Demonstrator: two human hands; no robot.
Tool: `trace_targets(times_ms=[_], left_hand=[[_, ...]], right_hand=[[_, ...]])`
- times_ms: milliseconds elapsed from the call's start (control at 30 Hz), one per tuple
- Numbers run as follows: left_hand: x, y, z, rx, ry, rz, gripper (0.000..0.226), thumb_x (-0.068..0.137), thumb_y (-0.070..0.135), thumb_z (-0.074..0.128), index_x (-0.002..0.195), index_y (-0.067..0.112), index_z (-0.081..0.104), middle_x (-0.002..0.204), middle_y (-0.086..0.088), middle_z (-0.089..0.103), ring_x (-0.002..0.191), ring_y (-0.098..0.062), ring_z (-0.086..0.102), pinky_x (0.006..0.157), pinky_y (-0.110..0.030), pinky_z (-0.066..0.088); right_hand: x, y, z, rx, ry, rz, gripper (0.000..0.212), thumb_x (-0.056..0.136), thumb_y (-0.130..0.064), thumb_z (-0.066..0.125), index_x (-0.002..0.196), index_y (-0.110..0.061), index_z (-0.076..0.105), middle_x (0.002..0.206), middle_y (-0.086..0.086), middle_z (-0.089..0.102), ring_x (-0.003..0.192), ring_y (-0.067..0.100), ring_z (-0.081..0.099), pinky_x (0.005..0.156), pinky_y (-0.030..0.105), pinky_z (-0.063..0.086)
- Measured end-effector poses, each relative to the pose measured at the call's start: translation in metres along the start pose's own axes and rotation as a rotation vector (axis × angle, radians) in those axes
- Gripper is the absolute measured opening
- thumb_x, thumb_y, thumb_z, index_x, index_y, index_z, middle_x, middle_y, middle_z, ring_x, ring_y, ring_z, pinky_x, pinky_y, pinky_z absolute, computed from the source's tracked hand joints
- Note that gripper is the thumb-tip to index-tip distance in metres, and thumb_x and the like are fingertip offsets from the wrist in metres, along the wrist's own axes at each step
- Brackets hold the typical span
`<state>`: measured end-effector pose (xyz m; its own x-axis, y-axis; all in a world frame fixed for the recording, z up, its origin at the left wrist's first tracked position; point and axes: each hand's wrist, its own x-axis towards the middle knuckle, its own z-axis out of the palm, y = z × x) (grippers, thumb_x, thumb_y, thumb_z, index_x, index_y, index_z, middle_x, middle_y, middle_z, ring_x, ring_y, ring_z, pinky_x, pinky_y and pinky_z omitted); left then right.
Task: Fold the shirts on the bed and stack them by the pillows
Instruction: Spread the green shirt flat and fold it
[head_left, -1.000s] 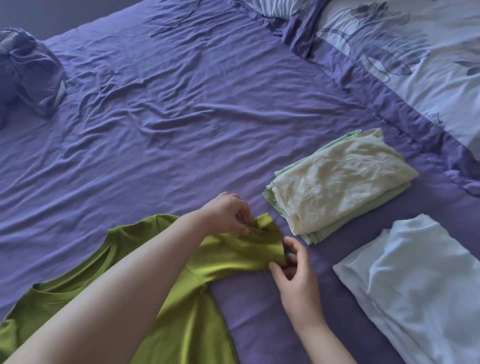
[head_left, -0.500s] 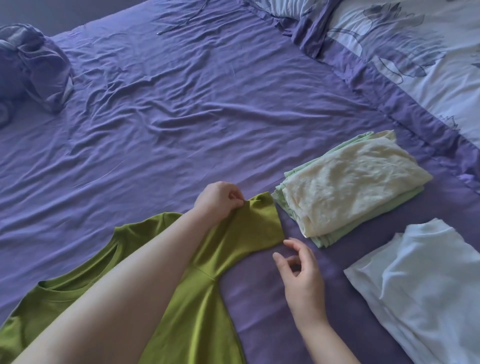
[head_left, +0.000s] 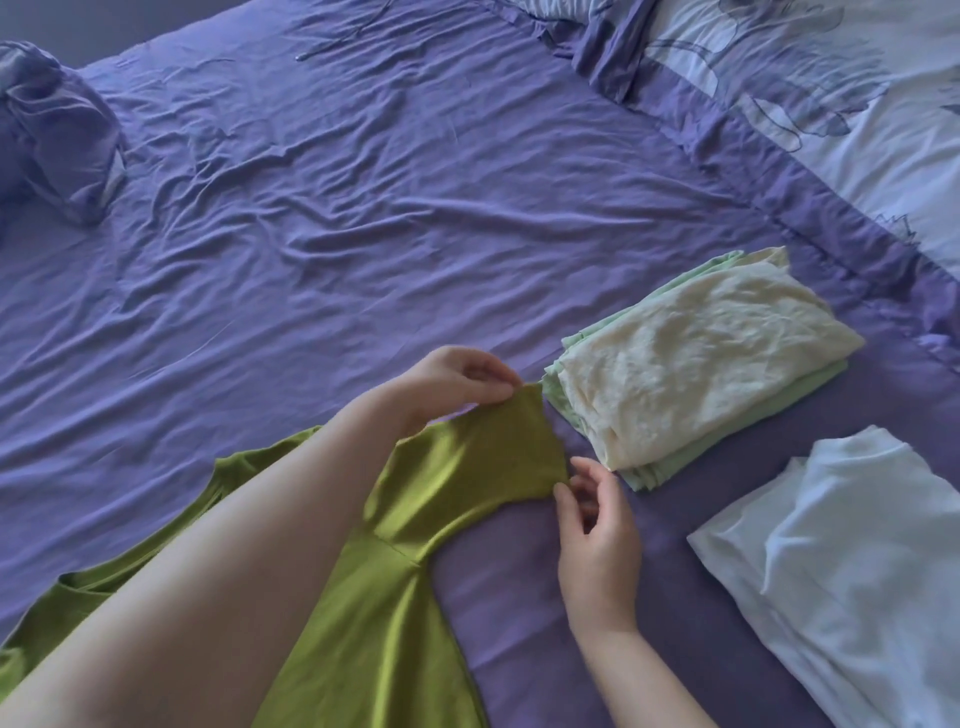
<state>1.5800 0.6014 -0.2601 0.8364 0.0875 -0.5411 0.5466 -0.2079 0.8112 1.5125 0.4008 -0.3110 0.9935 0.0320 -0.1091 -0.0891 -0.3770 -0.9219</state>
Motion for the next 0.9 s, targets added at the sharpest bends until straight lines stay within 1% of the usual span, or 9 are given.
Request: trace_targets(times_ms=[100,167,233,333,433,567,667,767,900], left_hand=[[0.005,0.003,-0.003,-0.055,0.05,0.064,0.018,0.087,-0.003,0.06,0.085,0.015,0.065,0.076,0.007,0.069,0.073,-0.004,0.061,0.073,-0.015,0.046],[0.012,-0.004,0.002,0.219,0.201,0.025,0.018,0.087,-0.002,0.058,0.089,0.014,0.067,0.088,-0.005,0.069,0.083,-0.015,0.059,0.08,-0.026,0.045],[0.016,-0.014,0.012,0.42,0.374,-0.006,0.018,0.087,0.004,0.057,0.096,0.015,0.069,0.098,-0.006,0.069,0.091,-0.018,0.06,0.083,-0.027,0.044],[0.008,-0.024,0.026,0.477,0.522,0.058,0.019,0.089,0.01,0.056,0.104,0.016,0.066,0.106,-0.004,0.067,0.102,-0.024,0.057,0.089,-0.032,0.043],[-0.014,-0.035,0.03,0.587,0.627,0.13,0.019,0.089,0.019,0.058,0.106,0.019,0.067,0.111,-0.003,0.063,0.109,-0.027,0.047,0.091,-0.038,0.039],[-0.069,-0.065,0.025,0.67,0.68,0.125,0.018,0.087,0.019,0.061,0.101,0.02,0.071,0.114,0.001,0.064,0.117,-0.025,0.046,0.091,-0.035,0.038],[-0.116,-0.105,0.016,0.781,0.679,0.065,0.024,0.087,0.017,0.06,0.108,0.021,0.069,0.132,-0.003,0.055,0.13,-0.027,0.039,0.105,-0.039,0.032],[-0.16,-0.144,0.0,0.798,0.695,-0.034,0.035,0.09,0.02,0.056,0.125,0.027,0.059,0.147,-0.005,0.039,0.139,-0.026,0.026,0.115,-0.042,0.02],[-0.218,-0.187,-0.026,0.745,0.695,-0.193,0.043,0.094,0.026,0.049,0.136,0.032,0.046,0.152,0.0,0.03,0.142,-0.02,0.018,0.117,-0.039,0.015]], right_hand=[[-0.004,-0.001,-0.003,0.113,0.059,-0.08,0.03,0.091,-0.004,0.054,0.106,-0.03,0.052,0.096,-0.002,0.058,0.084,0.015,0.063,0.07,0.029,0.055],[-0.007,0.0,-0.001,0.129,0.016,-0.095,0.033,0.092,0.0,0.05,0.11,-0.027,0.052,0.102,-0.001,0.053,0.084,0.013,0.062,0.065,0.037,0.057],[-0.012,0.001,0.002,0.072,-0.028,-0.145,0.032,0.09,0.004,0.051,0.116,-0.015,0.054,0.116,0.003,0.05,0.096,0.014,0.06,0.076,0.042,0.055],[-0.023,0.002,0.005,-0.113,-0.064,-0.293,0.033,0.087,0.003,0.055,0.118,-0.009,0.058,0.128,0.006,0.047,0.114,0.016,0.049,0.091,0.038,0.047],[-0.028,-0.004,0.006,-0.325,-0.133,-0.489,0.034,0.084,-0.006,0.052,0.116,-0.011,0.062,0.124,0.008,0.055,0.115,0.019,0.047,0.095,0.035,0.038],[-0.03,-0.015,0.015,-0.716,-0.377,-0.703,0.034,0.08,-0.019,0.063,0.113,-0.016,0.067,0.123,0.006,0.062,0.12,0.027,0.055,0.097,0.046,0.044],[-0.031,-0.022,0.018,-0.943,-0.415,-0.533,0.036,0.072,-0.024,0.077,0.107,-0.016,0.07,0.12,0.008,0.065,0.115,0.031,0.058,0.093,0.057,0.043],[-0.041,-0.034,0.027,-0.995,-0.379,-0.48,0.041,0.063,-0.019,0.083,0.1,-0.007,0.071,0.113,0.019,0.066,0.109,0.04,0.059,0.093,0.06,0.041],[-0.084,-0.052,0.067,-0.943,-0.578,-0.755,0.049,0.064,-0.024,0.083,0.109,-0.013,0.069,0.118,0.012,0.065,0.117,0.033,0.057,0.094,0.054,0.044]])
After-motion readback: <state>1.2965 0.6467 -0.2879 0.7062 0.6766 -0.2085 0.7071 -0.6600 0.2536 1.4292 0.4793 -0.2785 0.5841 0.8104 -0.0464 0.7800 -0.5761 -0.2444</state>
